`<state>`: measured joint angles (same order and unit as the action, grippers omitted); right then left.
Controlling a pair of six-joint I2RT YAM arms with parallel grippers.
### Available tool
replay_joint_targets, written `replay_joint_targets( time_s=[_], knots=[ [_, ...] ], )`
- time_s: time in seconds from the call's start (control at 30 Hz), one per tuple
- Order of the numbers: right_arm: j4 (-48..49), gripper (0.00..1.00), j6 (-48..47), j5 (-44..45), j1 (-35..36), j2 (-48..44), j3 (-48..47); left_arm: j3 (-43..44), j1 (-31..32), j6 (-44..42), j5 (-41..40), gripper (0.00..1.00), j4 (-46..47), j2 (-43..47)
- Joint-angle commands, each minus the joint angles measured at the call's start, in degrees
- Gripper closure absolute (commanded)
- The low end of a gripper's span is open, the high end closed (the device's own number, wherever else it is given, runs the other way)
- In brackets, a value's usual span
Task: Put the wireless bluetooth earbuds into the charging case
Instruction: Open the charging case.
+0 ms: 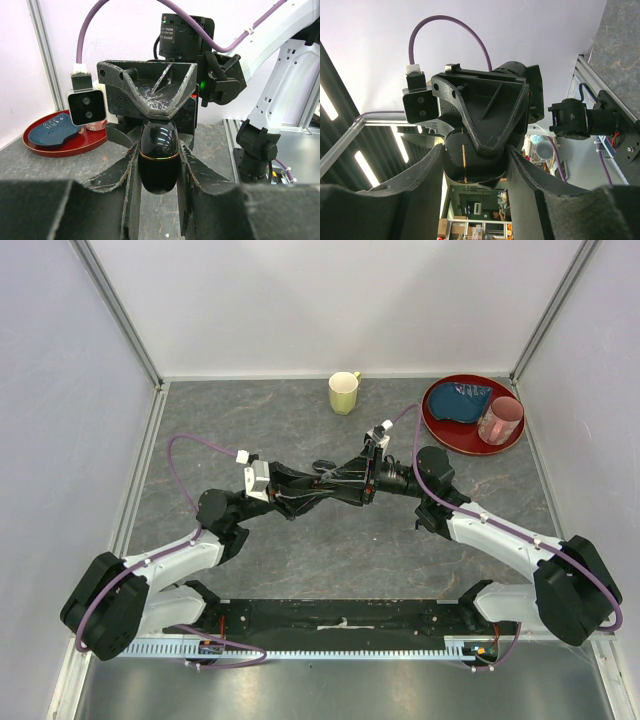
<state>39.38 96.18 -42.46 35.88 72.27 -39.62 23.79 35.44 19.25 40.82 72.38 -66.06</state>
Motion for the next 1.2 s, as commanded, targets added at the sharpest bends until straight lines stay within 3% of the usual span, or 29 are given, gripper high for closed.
replay_joint_targets(
  time_s=[0.0, 0.4, 0.9, 0.97, 1.13, 1.17],
  knots=[
    [3.25, 0.76, 0.76, 1.68, 0.33, -1.52, -1.7, 1.35, 0.42, -0.09, 0.67, 0.94, -0.05, 0.23],
    [11.42, 0.84, 6.12, 2.38, 0.24, -0.02, 0.59, 0.99, 0.42, 1.06, -0.83, 0.73, 1.18, 0.32],
    [18.54, 0.85, 10.6, 3.43, 0.24, 1.56, 2.35, 0.64, 0.42, 1.5, -1.7, 0.68, 1.98, -0.12],
    [19.25, 0.85, 10.78, 3.43, 0.24, 1.73, 2.53, 0.47, 0.42, 1.41, -1.79, 0.72, 2.33, -0.21],
    [21.0, 0.85, 11.83, 3.87, 0.24, 1.91, 3.14, 0.2, 0.42, 1.58, -2.41, 0.98, 3.47, -0.56],
    [21.27, 0.85, 11.92, 3.87, 0.24, 2.0, 3.23, 0.2, 0.42, 1.59, -2.41, 0.98, 3.73, -0.47]
  ],
)
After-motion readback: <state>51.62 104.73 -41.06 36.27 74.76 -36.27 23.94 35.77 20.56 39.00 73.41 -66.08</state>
